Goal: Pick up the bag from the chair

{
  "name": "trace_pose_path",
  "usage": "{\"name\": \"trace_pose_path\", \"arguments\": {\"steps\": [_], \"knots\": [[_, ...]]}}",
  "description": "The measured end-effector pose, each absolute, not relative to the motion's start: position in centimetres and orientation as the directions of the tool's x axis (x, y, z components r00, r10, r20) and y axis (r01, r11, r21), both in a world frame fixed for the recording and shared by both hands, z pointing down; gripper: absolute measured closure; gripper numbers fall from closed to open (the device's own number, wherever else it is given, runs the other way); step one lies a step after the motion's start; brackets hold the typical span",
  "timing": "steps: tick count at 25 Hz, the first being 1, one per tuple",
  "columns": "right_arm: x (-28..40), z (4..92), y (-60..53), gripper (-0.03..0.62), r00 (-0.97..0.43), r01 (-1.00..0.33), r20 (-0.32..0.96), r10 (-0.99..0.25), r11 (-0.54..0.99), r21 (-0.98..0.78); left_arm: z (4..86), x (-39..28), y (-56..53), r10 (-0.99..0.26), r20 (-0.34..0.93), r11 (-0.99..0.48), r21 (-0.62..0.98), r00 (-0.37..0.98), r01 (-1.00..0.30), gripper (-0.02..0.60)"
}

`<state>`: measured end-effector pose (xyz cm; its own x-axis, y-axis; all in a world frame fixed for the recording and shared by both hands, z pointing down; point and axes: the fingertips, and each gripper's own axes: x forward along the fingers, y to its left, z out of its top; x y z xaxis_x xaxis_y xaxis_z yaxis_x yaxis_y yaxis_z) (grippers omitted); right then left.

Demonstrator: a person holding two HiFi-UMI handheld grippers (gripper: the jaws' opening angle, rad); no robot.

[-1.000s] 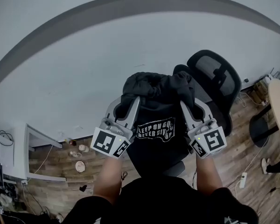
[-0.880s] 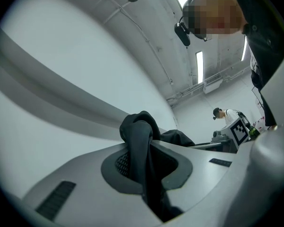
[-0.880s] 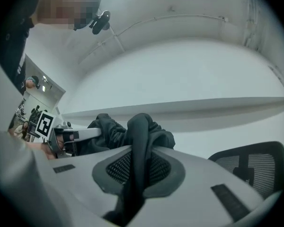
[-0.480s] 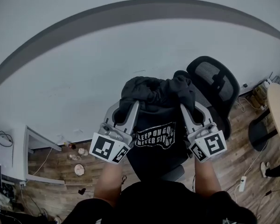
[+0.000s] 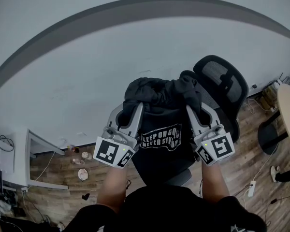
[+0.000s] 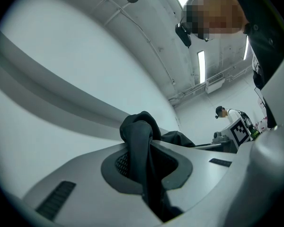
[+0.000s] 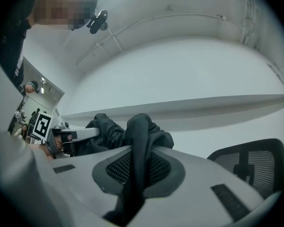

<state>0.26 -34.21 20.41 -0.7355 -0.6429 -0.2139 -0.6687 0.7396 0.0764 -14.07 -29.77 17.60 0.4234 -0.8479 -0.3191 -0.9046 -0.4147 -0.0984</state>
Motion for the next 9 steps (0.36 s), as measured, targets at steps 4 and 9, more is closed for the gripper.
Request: {"name": "trace_pose_path", "arguments": {"steps": [4,9], "knots": [[0.54,20.5,-34.0,0.536,-0.732,-0.673,-0.208,-0.648,0.735,0.08,17.65,-13.79,-29.61,-0.848,-0.316,-0.418,-0.094,0.425,-0.903,0.532],[0.75,20.65,-34.48,0.536,-0.728,-0.679,-0.208,-0.653,0.729,0.084,17.69,-13.58,-29.96,-0.85,-0.316,-0.416,-0.09,0.422,-0.905,0.532]]}}
